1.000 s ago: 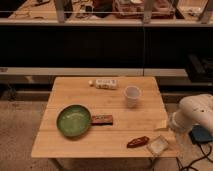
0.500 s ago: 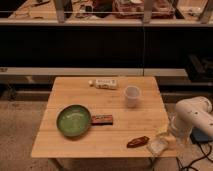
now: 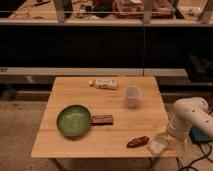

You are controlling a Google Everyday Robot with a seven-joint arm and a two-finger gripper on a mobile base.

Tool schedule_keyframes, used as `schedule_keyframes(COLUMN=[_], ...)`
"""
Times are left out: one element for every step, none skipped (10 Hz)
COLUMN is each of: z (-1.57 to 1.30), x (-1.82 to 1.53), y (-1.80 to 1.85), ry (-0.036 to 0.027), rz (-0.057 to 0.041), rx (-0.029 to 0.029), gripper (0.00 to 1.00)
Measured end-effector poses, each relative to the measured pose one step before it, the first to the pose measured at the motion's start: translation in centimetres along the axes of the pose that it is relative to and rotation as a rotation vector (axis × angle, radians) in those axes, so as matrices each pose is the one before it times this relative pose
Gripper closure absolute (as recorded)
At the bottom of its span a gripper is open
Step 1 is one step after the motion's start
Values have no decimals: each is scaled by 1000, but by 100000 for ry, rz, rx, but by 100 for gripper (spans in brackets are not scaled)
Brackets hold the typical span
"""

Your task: Place the white sponge in the ceramic bowl

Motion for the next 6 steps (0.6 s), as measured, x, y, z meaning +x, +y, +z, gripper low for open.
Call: schedule_keyframes(z=[239,85,-29,-15,-103,-29], x=[-189,-22,195,144,204,114], y=[-451,-385,-331,-137,-155,-70], ry=[-1905,-1216,-297,133,655,430], rz=[679,-110,-469,-452,-467,-396], rx=[2056,2282,2727,1689,2085,2107], gripper=[20,20,20,20,20,20])
